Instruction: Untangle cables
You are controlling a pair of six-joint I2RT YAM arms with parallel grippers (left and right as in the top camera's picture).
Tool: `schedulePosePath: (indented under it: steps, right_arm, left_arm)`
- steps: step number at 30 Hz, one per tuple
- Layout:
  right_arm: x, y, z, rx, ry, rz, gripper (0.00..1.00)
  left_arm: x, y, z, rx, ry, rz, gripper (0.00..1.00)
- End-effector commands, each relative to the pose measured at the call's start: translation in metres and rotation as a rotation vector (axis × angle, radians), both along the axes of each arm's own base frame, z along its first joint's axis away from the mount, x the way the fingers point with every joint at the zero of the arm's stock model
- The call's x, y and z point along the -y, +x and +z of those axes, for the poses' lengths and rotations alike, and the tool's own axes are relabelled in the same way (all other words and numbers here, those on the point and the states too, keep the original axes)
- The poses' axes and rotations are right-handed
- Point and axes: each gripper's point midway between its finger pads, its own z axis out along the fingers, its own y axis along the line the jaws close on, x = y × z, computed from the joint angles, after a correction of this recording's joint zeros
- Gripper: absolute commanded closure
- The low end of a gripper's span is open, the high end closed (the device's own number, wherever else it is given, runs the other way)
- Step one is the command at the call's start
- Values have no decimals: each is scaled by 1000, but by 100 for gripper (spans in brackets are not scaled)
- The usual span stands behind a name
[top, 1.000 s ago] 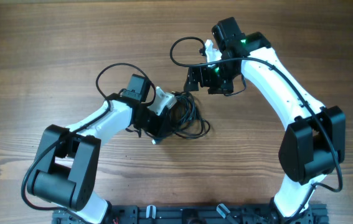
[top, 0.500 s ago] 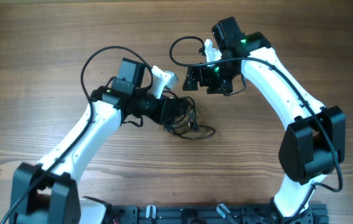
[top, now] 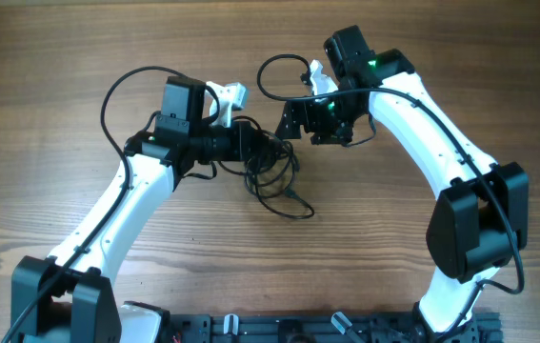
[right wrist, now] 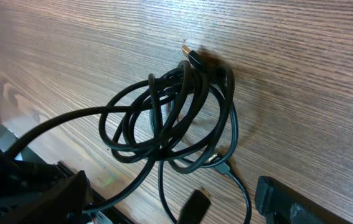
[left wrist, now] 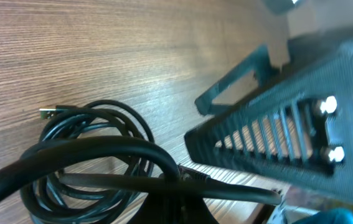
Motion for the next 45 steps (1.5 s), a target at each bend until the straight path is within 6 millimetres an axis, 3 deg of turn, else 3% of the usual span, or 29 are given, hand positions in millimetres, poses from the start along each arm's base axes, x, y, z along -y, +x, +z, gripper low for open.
schedulePosePath:
  steps: [1, 7, 18, 24, 27, 29, 34, 36, 40, 41, 44, 45]
  right_arm:
    - [-3, -2, -3, -13, 16, 15, 11]
    - [-3, -3, -4, -23, 15, 6, 11]
    - [-3, -2, -4, -33, 13, -15, 11]
    - [-1, 3, 1, -34, 57, -23, 14]
    - [-7, 6, 7, -31, 107, -23, 14]
    - [-14, 8, 11, -25, 144, -25, 14]
    - [-18, 16, 14, -21, 162, -68, 14]
    - [-18, 18, 15, -14, 171, -66, 14]
    - [-11, 23, 15, -12, 171, -85, 14]
    - [-5, 26, 15, -12, 170, -99, 14]
    - [7, 32, 15, -5, 169, -120, 14]
    - [11, 35, 15, 2, 168, -121, 14]
  left_arm:
    - [11, 6, 30, -25, -128, 37, 96]
    - [19, 14, 49, -117, -255, 118, 96]
    - [24, 31, 77, -476, -521, 389, 96]
    - [20, 41, 88, -430, -557, 397, 96]
    - [12, 48, 94, -499, -620, 458, 96]
    - [15, 50, 108, -555, -693, 469, 96]
    - [24, 48, 168, -684, -927, 388, 95]
    - [24, 49, 180, -684, -970, 371, 87]
    - [22, 50, 175, -676, -952, 380, 62]
    - [22, 50, 170, -647, -928, 376, 45]
    - [22, 49, 157, -552, -851, 358, 7]
    - [22, 48, 150, -508, -810, 344, 0]
